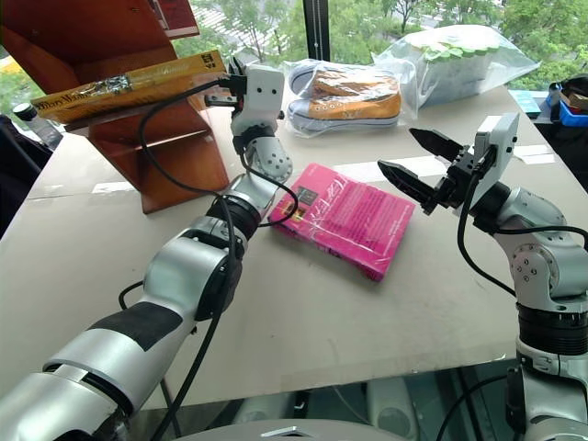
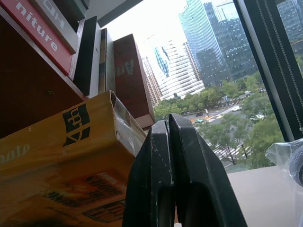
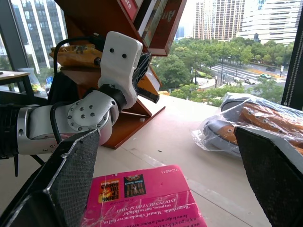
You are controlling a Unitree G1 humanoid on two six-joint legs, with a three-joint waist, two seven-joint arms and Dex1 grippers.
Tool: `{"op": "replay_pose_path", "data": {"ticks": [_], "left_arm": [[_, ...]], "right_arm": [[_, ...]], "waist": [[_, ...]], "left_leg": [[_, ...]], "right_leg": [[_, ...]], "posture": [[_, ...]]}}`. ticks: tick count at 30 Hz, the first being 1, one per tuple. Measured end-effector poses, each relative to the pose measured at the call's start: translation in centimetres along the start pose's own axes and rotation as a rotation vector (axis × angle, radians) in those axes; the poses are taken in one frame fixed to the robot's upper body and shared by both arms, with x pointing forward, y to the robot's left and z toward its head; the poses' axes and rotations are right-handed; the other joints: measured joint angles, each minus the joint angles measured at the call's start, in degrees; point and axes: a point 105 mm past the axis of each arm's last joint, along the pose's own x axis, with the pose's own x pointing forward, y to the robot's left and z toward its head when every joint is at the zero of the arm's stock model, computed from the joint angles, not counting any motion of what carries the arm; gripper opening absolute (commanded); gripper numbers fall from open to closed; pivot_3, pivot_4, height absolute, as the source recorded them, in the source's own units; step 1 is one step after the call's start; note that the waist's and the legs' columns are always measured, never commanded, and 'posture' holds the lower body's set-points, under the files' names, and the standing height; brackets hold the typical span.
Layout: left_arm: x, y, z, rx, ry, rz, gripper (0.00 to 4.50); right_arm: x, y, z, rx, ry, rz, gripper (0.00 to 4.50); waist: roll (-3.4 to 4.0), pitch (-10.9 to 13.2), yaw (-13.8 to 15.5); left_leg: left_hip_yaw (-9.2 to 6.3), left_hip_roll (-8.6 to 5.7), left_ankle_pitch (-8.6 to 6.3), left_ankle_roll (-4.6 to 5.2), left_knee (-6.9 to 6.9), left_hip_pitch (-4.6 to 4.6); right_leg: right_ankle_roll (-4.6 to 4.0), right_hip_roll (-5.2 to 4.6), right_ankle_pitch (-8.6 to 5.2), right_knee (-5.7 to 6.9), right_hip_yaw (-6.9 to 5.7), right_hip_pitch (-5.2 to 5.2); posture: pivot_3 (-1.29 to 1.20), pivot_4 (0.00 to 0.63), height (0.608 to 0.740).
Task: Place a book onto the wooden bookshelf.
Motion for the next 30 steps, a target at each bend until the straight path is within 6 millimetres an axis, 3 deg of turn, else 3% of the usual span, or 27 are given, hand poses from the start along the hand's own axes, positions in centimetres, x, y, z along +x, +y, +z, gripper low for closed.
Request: {"op": "replay_pose_path", "data": {"ticks": [5, 11, 16, 20, 24, 26, 30], "left_arm": [[-0.8, -2.0, -0.5, 0.0, 0.021, -0.15, 0.09], [-3.1, -3.5, -2.8, 0.061, 0.032, -0.32, 0.09], [-6.8, -3.4, -4.2, 0.048, 0.012, -0.551, 0.09], [-13.4, 1.8, -8.1, -0.145, 0.254, -0.891, 0.09], [-18.3, 6.7, -7.9, -0.331, 0.425, -1.073, 0.09], [-21.9, 9.5, -8.1, -0.438, 0.543, -1.105, 0.09], [-26.7, 12.8, -10.1, -0.478, 0.733, -1.06, 0.09]], "right_arm": [[0.2, 0.8, 0.6, 0.053, -0.057, 0.06, 4.5], [0.0, 2.2, 1.9, 0.134, -0.134, 0.17, 4.5], [0.0, 2.5, 1.9, 0.149, -0.133, 0.186, 4.5], [-1.4, 2.3, 0.1, 0.172, -0.075, 0.143, 4.5], [-4.0, 1.5, -3.3, 0.185, 0.001, 0.044, 4.5], [-6.9, 0.6, -6.2, 0.132, 0.121, -0.05, 4.5], [-11.8, 0.6, -11.1, 0.076, 0.374, -0.136, 4.5]], "waist": [[0.0, 0.0, 0.23], [0.01, 0.0, 0.11], [0.03, -0.02, -0.17], [0.06, -0.03, -1.35], [0.1, -0.04, -0.77], [0.22, -0.1, -0.24], [0.22, -0.09, 0.2]], "left_leg": [[0.0, -0.01, 0.0, 0.0, 0.0, 0.0], [-0.03, 0.0, 0.0, 0.0, 0.0, 0.0], [-0.08, 0.08, 0.0, 0.0, -0.04, 0.04], [-0.06, 0.32, 0.0, 0.0, -0.27, 0.03], [-0.05, 0.33, -0.02, 0.04, -0.23, 0.12], [0.07, 0.34, -0.11, 0.19, -0.21, 0.56], [0.29, 0.42, -0.23, 0.34, -0.27, 1.13]], "right_leg": [[0.0, 0.0, 0.0, 0.0, -0.01, 0.01], [-0.01, 0.0, 0.0, 0.03, 0.0, 0.0], [-0.01, 0.0, 0.0, 0.04, 0.1, -0.04], [-0.04, 0.05, -0.01, 0.05, 0.41, -0.29], [-0.04, 0.03, -0.01, 0.01, 0.38, -0.15], [-0.02, 0.05, -0.03, -0.14, 0.4, 0.33], [0.08, 0.06, -0.44, -0.25, 0.38, 0.96]], "posture": [[0.0, 0.15, 0.74], [0.0, 0.15, 0.74], [0.0, 0.15, 0.74], [0.0, 0.15, 0.74], [0.0, 0.15, 0.74], [0.0, 0.15, 0.74], [0.0, 0.15, 0.74]]}}
